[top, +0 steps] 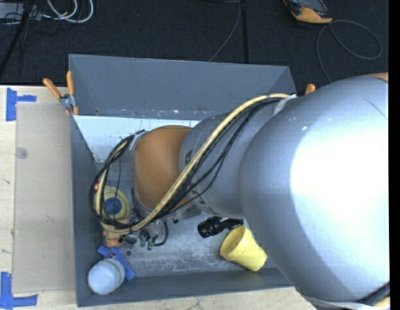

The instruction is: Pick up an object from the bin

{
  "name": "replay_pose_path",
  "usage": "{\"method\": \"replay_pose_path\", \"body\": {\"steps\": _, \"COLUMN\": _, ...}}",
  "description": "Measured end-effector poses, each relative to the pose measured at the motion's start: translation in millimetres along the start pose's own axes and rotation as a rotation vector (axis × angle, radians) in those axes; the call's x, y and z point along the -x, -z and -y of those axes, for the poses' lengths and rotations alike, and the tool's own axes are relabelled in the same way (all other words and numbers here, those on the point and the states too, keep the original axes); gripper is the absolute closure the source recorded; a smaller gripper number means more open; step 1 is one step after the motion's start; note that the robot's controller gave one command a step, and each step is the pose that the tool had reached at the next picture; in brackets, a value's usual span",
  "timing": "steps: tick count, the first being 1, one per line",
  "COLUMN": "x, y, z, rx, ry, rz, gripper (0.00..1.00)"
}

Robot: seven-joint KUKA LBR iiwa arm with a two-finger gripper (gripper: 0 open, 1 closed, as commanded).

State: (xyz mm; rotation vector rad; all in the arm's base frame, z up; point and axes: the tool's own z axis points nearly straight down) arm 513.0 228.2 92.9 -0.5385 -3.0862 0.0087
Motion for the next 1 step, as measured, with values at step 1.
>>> {"method": "replay_pose_path", "body": {"steps": 1, "x": 0.2, "y": 13.2, "z": -0.3, "rx": 0.000, "ry": 0.001, "rz": 0.000, "gripper": 1.00}}
